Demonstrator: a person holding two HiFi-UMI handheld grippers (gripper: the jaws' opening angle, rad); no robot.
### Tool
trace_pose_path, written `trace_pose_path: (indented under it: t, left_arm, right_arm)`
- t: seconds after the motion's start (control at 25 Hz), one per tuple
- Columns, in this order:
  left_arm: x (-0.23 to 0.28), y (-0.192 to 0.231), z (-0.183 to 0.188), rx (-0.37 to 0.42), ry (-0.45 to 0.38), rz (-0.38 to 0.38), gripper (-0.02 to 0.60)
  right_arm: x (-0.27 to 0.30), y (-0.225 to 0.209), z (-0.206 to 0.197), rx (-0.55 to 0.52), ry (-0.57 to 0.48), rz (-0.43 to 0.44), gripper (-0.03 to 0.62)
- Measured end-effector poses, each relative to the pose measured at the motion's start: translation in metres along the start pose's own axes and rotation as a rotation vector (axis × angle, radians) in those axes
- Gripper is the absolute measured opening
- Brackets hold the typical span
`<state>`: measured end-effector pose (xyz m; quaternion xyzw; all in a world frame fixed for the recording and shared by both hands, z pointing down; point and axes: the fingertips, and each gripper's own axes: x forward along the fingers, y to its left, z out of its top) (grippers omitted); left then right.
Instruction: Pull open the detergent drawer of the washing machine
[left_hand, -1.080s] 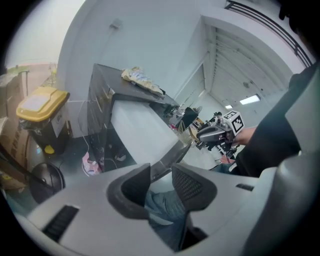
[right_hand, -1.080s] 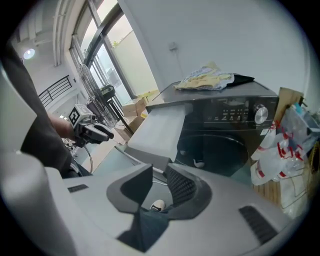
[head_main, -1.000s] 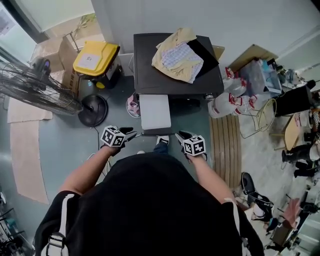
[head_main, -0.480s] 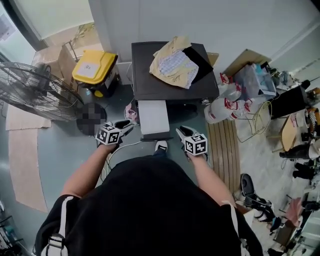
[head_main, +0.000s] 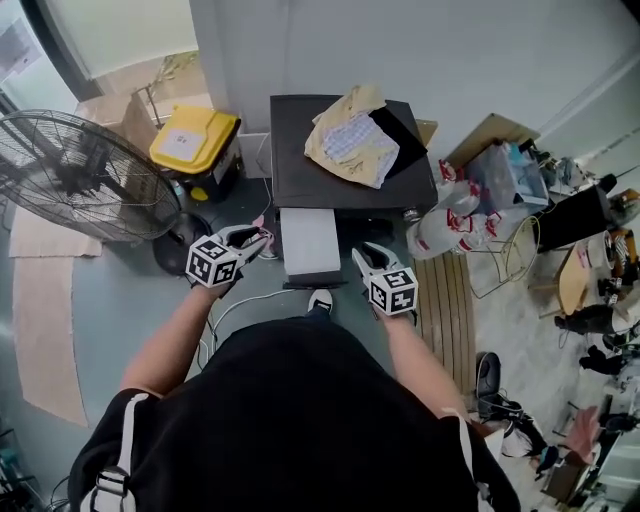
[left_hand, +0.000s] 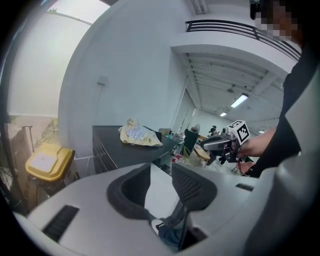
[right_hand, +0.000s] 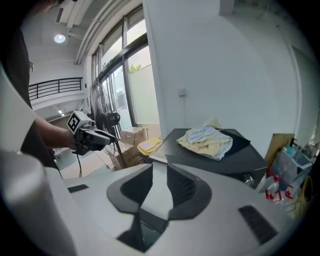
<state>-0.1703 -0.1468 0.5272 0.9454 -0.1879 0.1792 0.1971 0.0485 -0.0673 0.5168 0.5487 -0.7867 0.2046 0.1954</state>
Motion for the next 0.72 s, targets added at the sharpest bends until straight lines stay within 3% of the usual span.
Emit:
trace_pose_path:
  t: [0.24,0.72]
  left_arm:
    - [-0.009,-0.008,0.009,0.01,-0.034,-0.011,0.14]
    - [-0.024,-0.009,0.003,0.013,-0.039,-0.012,0.138]
  right_arm:
    - [-0.007,0.018,0.02,-0.017,-0.047,0.011,0.087]
    - [-0.014,0.027,0.012,0.011,-0.048,0.0,0.087]
